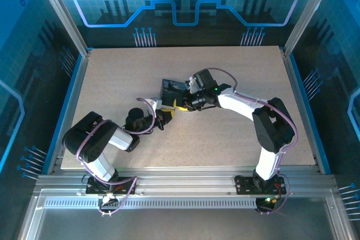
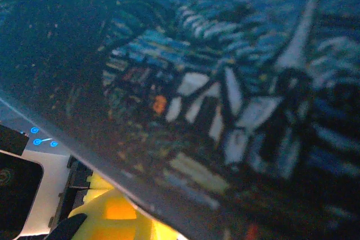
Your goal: Unlock the padlock with the key
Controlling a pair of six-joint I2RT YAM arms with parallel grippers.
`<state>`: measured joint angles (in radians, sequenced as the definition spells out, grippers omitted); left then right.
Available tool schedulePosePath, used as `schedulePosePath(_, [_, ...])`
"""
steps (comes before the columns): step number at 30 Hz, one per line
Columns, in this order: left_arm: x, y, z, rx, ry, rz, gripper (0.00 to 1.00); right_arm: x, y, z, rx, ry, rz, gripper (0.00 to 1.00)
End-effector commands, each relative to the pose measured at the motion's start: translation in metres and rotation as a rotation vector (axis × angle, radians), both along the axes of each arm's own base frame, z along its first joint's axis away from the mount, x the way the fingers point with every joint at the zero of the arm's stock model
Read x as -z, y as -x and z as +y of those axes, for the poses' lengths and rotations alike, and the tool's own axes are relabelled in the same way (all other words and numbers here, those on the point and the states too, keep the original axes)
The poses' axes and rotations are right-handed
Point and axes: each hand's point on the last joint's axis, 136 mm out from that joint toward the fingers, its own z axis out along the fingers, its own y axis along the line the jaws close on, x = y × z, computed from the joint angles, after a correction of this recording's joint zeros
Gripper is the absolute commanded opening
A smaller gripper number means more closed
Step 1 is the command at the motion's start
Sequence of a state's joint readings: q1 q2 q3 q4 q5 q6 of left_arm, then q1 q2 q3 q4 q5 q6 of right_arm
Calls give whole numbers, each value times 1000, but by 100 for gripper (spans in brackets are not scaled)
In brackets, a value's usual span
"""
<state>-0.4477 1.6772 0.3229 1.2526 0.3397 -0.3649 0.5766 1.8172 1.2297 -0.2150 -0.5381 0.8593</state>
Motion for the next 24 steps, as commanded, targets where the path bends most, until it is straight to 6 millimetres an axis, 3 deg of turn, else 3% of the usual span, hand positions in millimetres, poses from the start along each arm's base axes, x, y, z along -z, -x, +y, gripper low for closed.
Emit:
schedulePosePath(1, [-69,-11,-30,69,127,-205,0,9,49,26,-160,-34,117,0])
schedulePosePath(5, [-79,-12,-26,51,173,-182,0,29,47,13,-128,86,93,0])
schedulePosePath(8, [-79,-13,-25,48,177,-177,0,33,50,19,-141,39,95,0])
schedulePosePath(11, [-53,-22,-24,18,135,-136,0,35,54,26,-163,32,88,0])
schedulePosePath(14, [-37,-28,-29,27,126,-94,0,48,55,19,-155,103,78,1])
schedulePosePath(18, [-17,-28,-27,12,82,-74,0,57,50,11,-107,141,64,24])
schedulePosePath(24, [17,-26,-24,3,31,-12,0,45,40,3,-30,143,-16,54])
